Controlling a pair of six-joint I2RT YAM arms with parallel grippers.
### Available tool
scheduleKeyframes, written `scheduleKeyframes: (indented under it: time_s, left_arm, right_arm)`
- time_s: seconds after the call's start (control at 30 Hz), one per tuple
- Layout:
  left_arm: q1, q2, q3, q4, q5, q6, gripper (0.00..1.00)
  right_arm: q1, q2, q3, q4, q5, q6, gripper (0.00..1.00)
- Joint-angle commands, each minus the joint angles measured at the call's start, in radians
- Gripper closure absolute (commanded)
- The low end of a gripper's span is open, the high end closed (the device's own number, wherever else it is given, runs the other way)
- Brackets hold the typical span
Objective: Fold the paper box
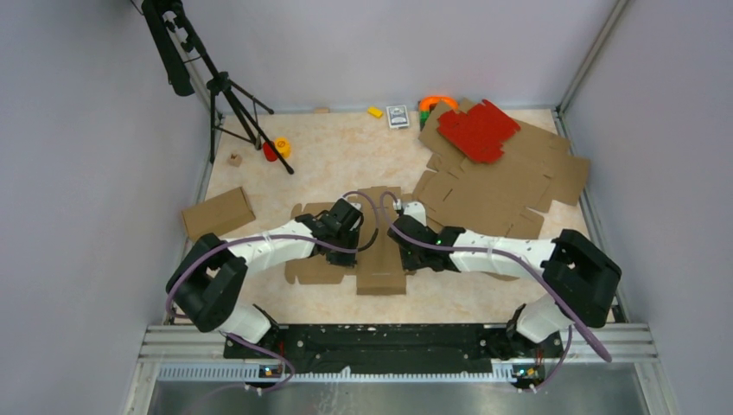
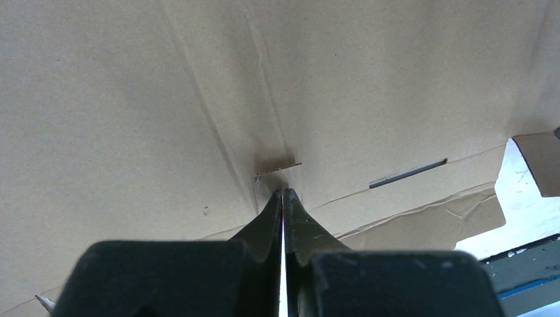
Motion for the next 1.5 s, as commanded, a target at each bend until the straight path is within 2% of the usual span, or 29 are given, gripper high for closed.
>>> scheduleKeyframes:
  time_s: [0.0, 0.23, 0.5, 0.73, 0.93, 1.23, 1.47]
  left_arm:
    - [-0.003, 0.016, 0.030, 0.002, -0.017, 0.018, 1.00]
    - [-0.003, 0.020, 0.029, 0.005, -0.018, 0.019, 1.00]
    - [-0.003, 0.025, 0.031, 0.001, -0.018, 0.024, 1.00]
    - [-0.005, 0.034, 0.020, 0.005, -0.018, 0.025, 1.00]
    - [-0.005, 0.023, 0.014, -0.002, -0.050, 0.024, 1.00]
    - [-0.006, 0.023, 0.015, -0.006, -0.048, 0.028, 1.00]
    - [-0.006, 0.022, 0.014, -0.005, -0.051, 0.031, 1.00]
  right_arm:
    - [-0.006, -0.089, 0.006, 0.014, 0.018, -0.040, 1.00]
    - [-0.005, -0.241, -0.007, -0.032, -0.017, -0.106, 1.00]
    - [0.049, -0.392, -0.185, 0.036, -0.254, -0.089, 1.00]
    - [0.054, -0.302, -0.206, 0.051, -0.185, -0.068, 1.00]
    - [0.054, -0.189, -0.117, 0.062, -0.113, -0.081, 1.00]
    - [0.052, -0.075, -0.016, -0.007, 0.051, -0.076, 1.00]
    - [0.047, -0.034, -0.021, -0.017, 0.061, -0.075, 1.00]
